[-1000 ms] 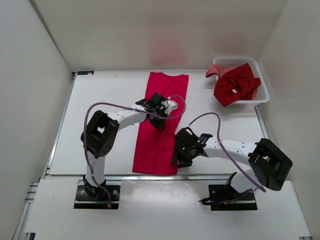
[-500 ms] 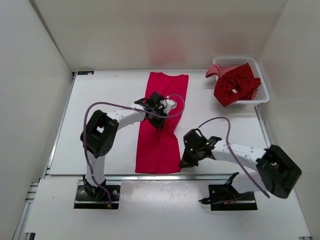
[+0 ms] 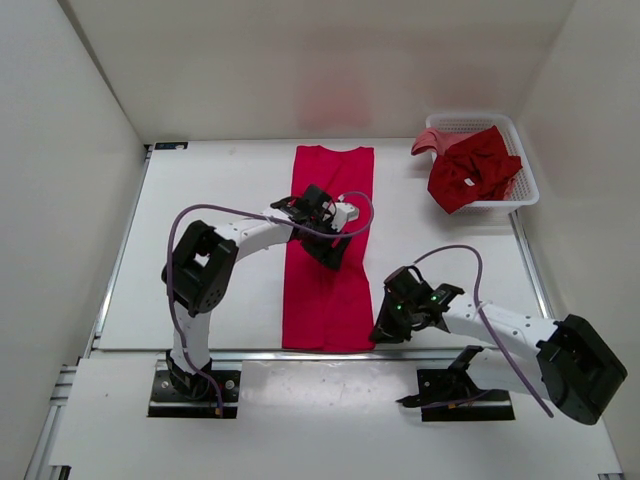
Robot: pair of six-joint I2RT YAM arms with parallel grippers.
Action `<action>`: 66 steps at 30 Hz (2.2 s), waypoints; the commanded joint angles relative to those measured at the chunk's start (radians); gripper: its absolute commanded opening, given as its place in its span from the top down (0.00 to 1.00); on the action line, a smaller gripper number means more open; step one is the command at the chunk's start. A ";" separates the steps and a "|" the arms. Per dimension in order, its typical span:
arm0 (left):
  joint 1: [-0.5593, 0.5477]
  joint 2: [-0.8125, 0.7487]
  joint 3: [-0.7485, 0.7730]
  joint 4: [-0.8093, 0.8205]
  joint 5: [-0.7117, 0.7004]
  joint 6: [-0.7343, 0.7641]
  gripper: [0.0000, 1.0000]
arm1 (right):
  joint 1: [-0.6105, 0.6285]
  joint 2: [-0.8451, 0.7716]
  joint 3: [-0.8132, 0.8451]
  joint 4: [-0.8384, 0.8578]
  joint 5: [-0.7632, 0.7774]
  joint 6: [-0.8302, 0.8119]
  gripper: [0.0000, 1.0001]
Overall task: Fold and stack the t-shirts
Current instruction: Rotate the tshirt 90 degrees, then grab the bottom of the folded rectangular tshirt with both arms
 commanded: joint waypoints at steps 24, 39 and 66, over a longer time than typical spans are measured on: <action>0.372 -0.450 -0.300 -0.195 0.252 0.191 0.01 | -0.041 0.000 0.169 -0.243 0.017 -0.257 0.61; 0.121 -0.756 -0.732 -0.108 0.218 0.101 0.01 | 0.010 0.058 0.122 -0.175 0.092 -0.251 0.59; -0.036 -0.868 -1.020 0.104 0.030 -0.562 0.55 | 0.023 0.003 0.068 -0.115 0.092 -0.207 0.59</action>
